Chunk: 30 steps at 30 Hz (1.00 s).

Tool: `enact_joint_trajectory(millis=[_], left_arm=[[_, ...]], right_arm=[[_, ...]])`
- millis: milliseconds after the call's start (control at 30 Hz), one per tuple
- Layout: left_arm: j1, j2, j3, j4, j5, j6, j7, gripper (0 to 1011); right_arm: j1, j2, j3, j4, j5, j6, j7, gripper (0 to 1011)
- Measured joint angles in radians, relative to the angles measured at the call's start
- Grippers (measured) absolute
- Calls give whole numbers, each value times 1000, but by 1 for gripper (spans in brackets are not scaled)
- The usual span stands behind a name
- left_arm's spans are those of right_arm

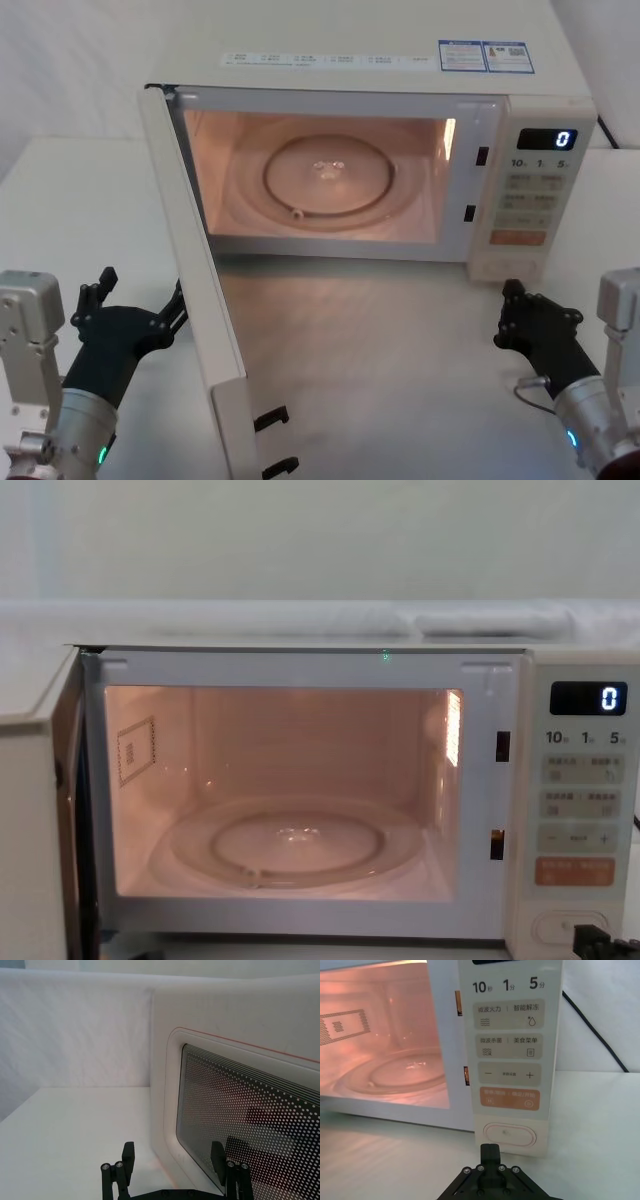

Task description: Press the button to open the microwave door with one hand; close the microwave door with the other hand.

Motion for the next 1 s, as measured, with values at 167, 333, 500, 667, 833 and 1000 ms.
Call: enact_joint_trajectory(millis=[167,333,500,667,833,1000], left_arm=[[0,0,0,0,0,0,0,1001],[0,0,0,0,0,0,0,1001],[0,0,0,0,0,0,0,1001],[0,0,0,0,0,0,0,1001],[0,0,0,0,0,0,0,1001],[0,0,0,0,0,0,0,1001]], right_arm=[[-26,16,1,-25,19,-7,9,0],[-41,28,4,-43,30,-9,11,0],[-53,41,4,-59,32,-15,10,85],[-60,54,6,-67,39,-28,18,200],[-63,68,6,-71,41,-37,22,359],[-66,76,6,-75,37,-38,21,499]])
